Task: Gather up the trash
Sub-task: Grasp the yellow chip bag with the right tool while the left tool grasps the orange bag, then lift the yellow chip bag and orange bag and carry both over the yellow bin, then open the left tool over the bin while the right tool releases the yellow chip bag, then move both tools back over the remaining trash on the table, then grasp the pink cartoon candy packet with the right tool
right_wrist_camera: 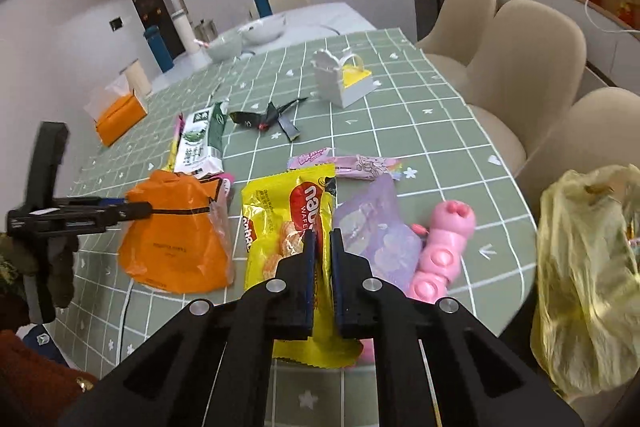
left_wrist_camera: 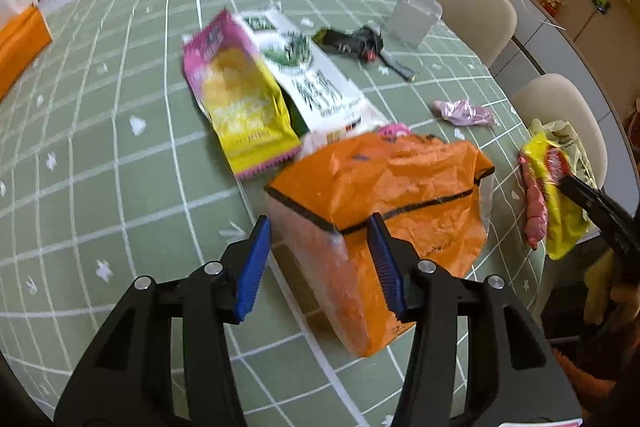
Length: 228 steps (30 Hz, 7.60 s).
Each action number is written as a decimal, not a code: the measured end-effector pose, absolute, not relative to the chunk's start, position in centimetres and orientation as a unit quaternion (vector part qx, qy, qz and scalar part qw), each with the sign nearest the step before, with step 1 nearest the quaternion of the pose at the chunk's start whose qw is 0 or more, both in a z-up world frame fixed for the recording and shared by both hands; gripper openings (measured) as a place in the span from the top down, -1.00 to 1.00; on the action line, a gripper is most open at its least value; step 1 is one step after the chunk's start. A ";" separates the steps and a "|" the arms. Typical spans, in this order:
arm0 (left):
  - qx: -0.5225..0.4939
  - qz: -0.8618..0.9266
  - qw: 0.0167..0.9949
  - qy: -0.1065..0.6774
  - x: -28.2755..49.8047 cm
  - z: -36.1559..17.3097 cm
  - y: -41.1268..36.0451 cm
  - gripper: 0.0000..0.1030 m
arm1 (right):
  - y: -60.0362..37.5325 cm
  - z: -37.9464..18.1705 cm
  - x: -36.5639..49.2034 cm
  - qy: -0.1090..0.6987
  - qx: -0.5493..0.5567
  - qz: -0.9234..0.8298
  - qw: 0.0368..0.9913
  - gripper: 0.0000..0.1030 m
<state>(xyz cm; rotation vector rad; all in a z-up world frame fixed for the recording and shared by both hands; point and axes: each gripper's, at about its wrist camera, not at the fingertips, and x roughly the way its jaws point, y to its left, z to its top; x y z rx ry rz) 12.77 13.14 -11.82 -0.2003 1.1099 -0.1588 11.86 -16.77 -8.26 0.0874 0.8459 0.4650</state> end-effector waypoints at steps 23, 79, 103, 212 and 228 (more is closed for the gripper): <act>-0.056 -0.030 0.898 0.436 13.4 -4.6 14.0 0.70 | -15.0 -9.5 7.6 0.419 -0.044 0.307 0.854 0.41; 0.029 -0.136 0.953 0.268 16.2 11.8 -2.6 0.66 | -28.4 2.9 8.1 0.265 0.017 0.129 0.955 0.88; 0.049 -0.307 0.886 0.345 21.8 5.7 -24.4 0.65 | -46.4 2.5 2.8 0.273 0.106 -0.113 0.950 0.88; -0.172 -0.028 0.866 0.468 20.4 -12.3 18.3 0.08 | -4.3 -11.5 18.0 0.434 -0.085 0.341 0.830 -0.08; -0.174 0.008 0.870 0.461 17.4 -10.7 20.0 0.08 | -3.6 -12.4 19.2 0.444 -0.091 0.356 0.817 0.13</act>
